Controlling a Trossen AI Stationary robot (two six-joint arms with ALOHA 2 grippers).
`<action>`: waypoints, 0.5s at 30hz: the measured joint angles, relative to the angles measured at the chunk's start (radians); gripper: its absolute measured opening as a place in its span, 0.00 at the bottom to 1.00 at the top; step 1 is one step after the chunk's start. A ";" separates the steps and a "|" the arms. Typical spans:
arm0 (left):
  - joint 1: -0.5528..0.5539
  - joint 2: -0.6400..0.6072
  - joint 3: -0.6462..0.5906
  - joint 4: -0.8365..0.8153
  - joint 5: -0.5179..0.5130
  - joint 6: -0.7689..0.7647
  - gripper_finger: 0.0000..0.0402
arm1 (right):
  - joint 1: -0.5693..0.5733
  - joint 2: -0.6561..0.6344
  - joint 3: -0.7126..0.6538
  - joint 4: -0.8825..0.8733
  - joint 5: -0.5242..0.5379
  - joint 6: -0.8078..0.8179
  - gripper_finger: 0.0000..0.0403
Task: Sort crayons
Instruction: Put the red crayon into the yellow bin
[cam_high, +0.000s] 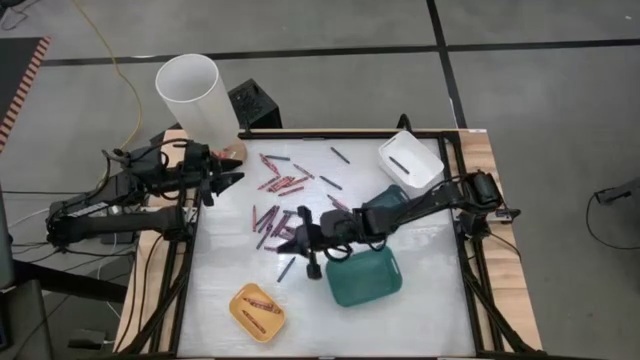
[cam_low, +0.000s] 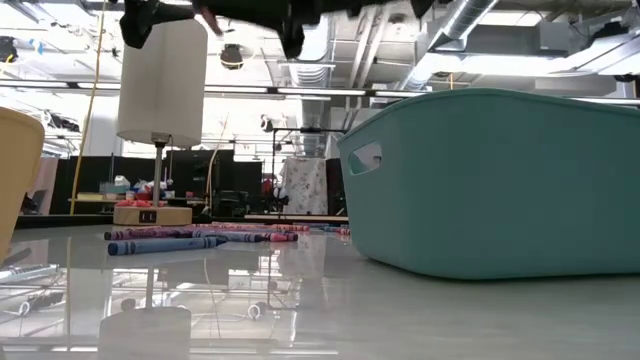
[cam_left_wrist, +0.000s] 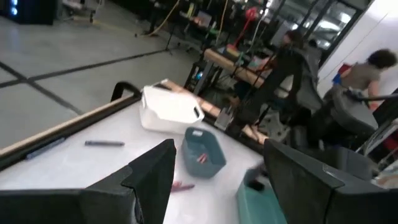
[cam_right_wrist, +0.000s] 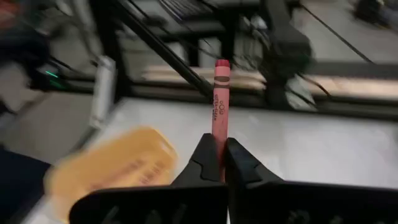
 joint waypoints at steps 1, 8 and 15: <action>0.000 0.000 0.000 0.016 0.000 0.000 0.58 | 0.006 0.013 0.000 0.036 -0.014 0.003 0.00; 0.000 0.000 0.000 0.102 0.007 -0.029 0.58 | 0.033 0.125 0.015 0.236 -0.200 0.045 0.00; 0.000 -0.011 0.001 0.145 0.007 -0.032 0.58 | 0.033 0.296 0.161 0.252 -0.346 0.117 0.00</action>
